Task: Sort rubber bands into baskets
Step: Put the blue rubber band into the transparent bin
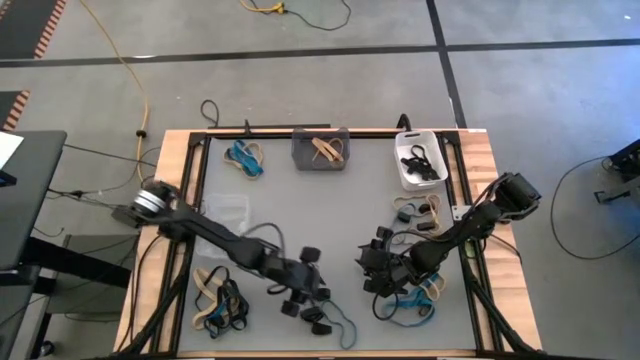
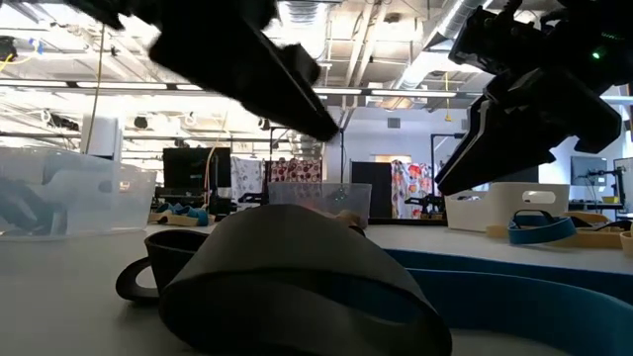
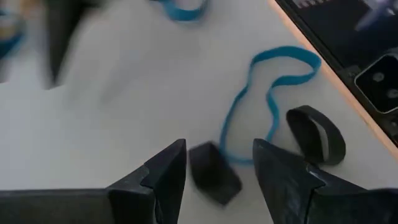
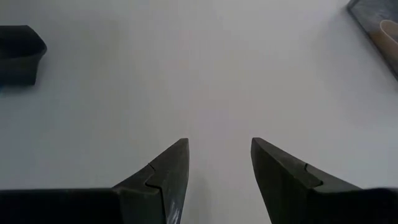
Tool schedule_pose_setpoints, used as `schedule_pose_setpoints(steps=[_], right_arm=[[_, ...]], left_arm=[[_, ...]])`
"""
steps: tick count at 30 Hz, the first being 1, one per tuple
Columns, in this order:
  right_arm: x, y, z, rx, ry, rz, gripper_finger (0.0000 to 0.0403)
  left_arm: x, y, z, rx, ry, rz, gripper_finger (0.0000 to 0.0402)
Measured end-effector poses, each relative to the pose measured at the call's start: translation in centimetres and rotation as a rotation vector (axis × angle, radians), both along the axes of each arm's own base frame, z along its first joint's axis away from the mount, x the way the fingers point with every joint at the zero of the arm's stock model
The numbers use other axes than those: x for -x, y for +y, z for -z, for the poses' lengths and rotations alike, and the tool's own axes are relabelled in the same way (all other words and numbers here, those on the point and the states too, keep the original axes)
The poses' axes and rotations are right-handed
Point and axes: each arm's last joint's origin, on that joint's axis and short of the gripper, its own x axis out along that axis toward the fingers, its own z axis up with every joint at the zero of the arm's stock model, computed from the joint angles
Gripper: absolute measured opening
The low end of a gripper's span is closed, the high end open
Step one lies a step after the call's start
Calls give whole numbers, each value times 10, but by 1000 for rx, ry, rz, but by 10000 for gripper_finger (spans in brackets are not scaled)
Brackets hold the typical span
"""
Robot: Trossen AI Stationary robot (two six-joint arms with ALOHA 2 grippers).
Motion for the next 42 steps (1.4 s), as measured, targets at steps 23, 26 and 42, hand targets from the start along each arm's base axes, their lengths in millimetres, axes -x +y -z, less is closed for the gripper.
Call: schedule_pose_setpoints(steps=[23, 26, 42], right_arm=[[1, 0, 0, 4, 8, 0, 201], [1, 0, 0, 4, 7, 1, 201], [2, 3, 0, 2, 5, -11, 201]], left_arm=[[-73, -30, 50, -112, 191, 146, 125], [-73, -29, 50, -115, 194, 146, 60], [-44, -8, -22, -342, 206, 22, 0]])
